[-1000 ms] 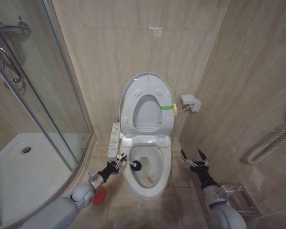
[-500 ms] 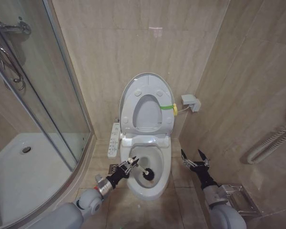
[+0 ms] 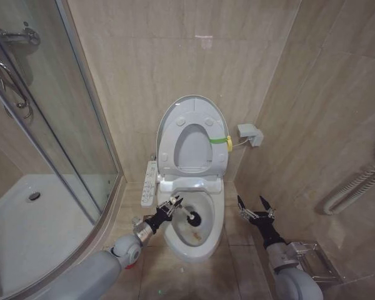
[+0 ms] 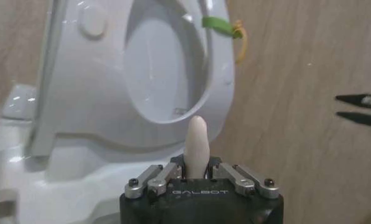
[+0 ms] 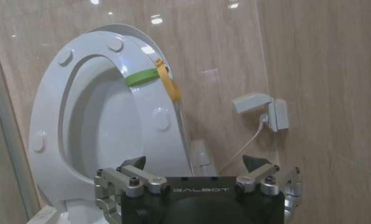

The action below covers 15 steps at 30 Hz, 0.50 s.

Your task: Open the toilet lid, clean the toilet bowl with a toilet brush, close the toilet lid, and flush.

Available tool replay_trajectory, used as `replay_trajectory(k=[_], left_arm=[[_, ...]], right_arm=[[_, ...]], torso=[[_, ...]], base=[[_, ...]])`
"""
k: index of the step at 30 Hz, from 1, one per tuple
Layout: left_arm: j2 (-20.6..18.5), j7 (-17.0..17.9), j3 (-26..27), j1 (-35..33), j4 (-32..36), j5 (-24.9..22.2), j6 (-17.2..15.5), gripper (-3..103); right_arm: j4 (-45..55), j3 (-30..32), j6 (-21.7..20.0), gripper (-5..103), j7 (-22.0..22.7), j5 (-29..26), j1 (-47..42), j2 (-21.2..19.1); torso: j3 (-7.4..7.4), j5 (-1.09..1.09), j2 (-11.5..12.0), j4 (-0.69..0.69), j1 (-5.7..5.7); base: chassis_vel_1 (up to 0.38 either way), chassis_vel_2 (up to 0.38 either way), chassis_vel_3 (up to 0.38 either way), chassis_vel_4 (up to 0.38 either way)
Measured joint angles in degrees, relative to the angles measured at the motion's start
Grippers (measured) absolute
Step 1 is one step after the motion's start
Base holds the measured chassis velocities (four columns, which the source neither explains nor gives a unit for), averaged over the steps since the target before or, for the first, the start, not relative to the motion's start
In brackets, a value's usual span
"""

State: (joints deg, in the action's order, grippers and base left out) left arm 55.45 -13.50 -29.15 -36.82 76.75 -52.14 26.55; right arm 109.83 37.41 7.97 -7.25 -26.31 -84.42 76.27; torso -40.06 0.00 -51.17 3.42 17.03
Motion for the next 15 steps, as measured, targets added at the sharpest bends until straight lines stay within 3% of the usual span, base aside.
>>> replay_trajectory(k=[4,7,15], left_arm=[[-3.17,2.78,-1.22,-3.44,7.14,0.52,-0.95,22],[-4.42,3.13,-0.95,-5.92,8.79,2.20,-1.13,22],[-5.60,2.00,1.53,-9.11,6.03,4.60,-0.68,22]], right_arm=[[0.00,0.00,0.00,100,0.00,0.00,0.00,0.00],[0.00,0.00,0.00,100,0.00,0.00,0.00,0.00],[0.00,0.00,0.00,100,0.00,0.00,0.00,0.00]], torso=[[0.00,0.00,0.00,-0.01,0.00],[0.01,0.00,0.00,-0.02,-0.01],[0.01,-0.01,0.00,-0.01,-0.01]], base=[[0.000,0.000,0.000,0.000],[0.000,0.000,0.000,0.000],[0.000,0.000,0.000,0.000]])
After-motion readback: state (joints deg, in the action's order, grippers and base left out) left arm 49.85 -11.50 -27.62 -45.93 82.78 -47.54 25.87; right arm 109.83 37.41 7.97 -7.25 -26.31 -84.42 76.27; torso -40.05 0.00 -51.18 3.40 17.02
